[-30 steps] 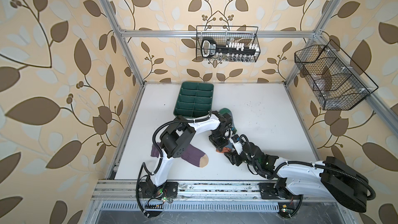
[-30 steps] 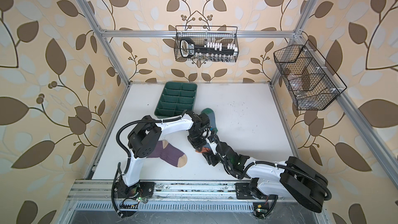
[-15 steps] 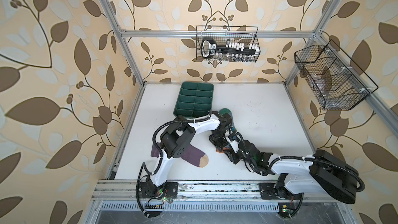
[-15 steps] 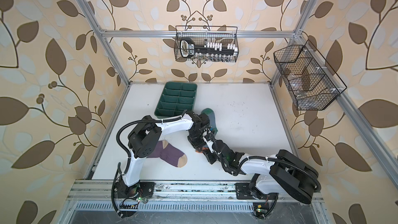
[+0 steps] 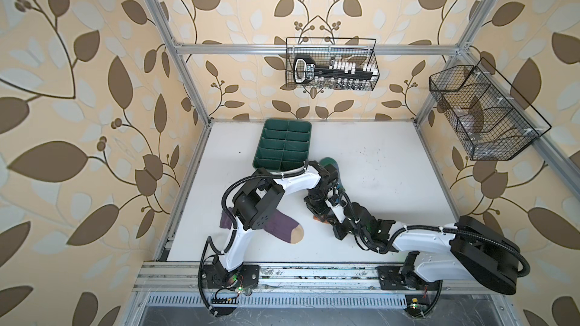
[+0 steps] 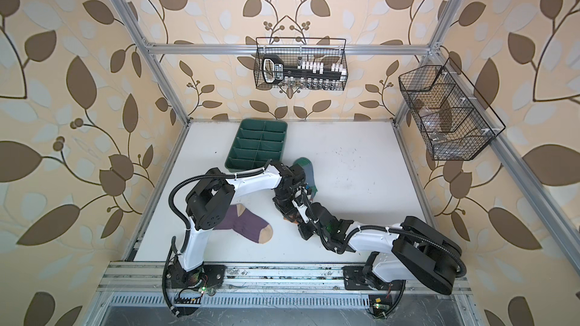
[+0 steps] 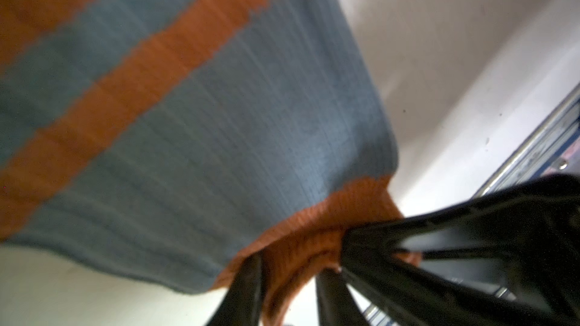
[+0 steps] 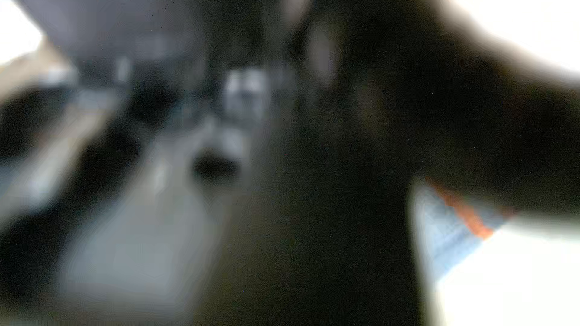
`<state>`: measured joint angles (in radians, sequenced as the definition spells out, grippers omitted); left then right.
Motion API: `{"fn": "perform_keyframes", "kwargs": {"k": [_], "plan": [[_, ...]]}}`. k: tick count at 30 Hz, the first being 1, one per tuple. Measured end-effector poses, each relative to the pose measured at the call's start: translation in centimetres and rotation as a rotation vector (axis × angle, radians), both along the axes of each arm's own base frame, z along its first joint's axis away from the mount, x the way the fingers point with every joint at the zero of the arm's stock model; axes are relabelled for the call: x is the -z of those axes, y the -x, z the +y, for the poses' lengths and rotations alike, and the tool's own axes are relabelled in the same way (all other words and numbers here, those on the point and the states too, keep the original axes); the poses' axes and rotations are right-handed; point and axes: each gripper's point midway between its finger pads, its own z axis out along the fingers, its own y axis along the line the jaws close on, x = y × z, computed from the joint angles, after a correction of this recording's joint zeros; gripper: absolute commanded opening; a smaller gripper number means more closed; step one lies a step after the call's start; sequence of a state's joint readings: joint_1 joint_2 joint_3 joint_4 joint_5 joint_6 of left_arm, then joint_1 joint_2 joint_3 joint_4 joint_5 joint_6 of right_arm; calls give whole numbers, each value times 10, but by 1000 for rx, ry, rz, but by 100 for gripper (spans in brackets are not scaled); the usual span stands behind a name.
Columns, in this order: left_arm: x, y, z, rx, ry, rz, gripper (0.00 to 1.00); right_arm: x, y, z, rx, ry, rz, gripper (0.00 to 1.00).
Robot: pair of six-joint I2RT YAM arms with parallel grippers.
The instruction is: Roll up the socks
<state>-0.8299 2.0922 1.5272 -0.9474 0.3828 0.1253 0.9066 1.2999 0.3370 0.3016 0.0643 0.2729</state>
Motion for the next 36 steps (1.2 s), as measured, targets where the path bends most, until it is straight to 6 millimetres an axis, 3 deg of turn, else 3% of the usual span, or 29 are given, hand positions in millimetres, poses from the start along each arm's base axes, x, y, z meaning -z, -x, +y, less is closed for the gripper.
{"fn": "perform_keyframes", "kwargs": {"k": [4, 12, 15, 23, 25, 27, 30, 36], "plan": [[-4, -1, 2, -37, 6, -28, 54, -2, 0, -7, 42, -1, 18, 0], [-12, -2, 21, -95, -29, -107, 56, 7, 1, -21, 107, 21, 72, 0], [-41, -3, 44, -142, -22, -232, 56, 14, 5, -26, 108, 35, 125, 0], [-179, -9, 84, -291, 246, -647, 58, 18, 3, -27, 167, 18, 263, 0], [-194, -8, 89, -301, 289, -702, 58, 19, 3, -28, 186, 12, 280, 0], [-198, -6, 94, -284, 306, -748, 59, 19, 2, -29, 208, 10, 296, 0], [-185, 1, 93, -182, 267, -824, 59, 20, -3, -33, 251, 5, 321, 0], [-140, 25, 61, 184, 93, -987, 51, 20, -20, -42, 330, 4, 348, 0]]}}
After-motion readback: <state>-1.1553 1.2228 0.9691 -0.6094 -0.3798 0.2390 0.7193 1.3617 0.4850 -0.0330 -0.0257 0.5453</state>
